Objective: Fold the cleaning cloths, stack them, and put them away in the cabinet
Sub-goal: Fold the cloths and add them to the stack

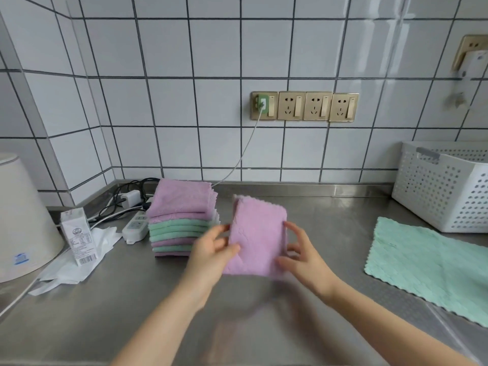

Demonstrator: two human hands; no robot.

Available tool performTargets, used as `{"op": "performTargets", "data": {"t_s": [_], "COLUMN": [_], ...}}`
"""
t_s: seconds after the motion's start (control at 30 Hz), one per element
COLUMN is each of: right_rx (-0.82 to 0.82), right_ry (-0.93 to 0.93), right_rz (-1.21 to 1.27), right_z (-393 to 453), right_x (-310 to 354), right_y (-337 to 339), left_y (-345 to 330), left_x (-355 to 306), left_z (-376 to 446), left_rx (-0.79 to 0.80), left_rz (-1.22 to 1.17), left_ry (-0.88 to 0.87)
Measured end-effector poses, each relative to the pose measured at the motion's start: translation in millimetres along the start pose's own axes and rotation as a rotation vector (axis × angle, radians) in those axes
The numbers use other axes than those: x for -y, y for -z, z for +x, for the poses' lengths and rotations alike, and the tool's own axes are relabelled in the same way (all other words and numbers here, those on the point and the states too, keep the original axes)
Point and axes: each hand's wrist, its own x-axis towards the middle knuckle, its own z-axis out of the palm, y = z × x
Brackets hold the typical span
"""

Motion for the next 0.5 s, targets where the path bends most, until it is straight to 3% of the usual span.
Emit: {"op": "performTargets", "data": {"t_s": [0.13, 0.27, 0.37, 0.5], "right_rx": [-0.075, -0.108, -0.081, 0.034], "right_ry": [0.1, 0.173, 0.132, 0.035], "right_rz": [0.072, 0.064, 0.04, -0.221], "right_z": [57.3, 124.7, 163.8, 179.5], "right_x": [60.0, 106.7, 110.2, 78.4], "right_y": [-31.3, -75.9, -110.3, -140.2], "left_y": [47.4, 103.7, 148.2, 172.8], "left_x": [-49.3, -84.0, -71.0, -7.2], "left_z": [54.0, 111.6, 147.7, 158.1], "left_rx": [-0.101, -0.315, -0.462, -0.349], "left_rz": [0.135, 0.318, 0.42, 0.617], "left_ry": [-0.213, -0.365, -0.303, -0.109]}}
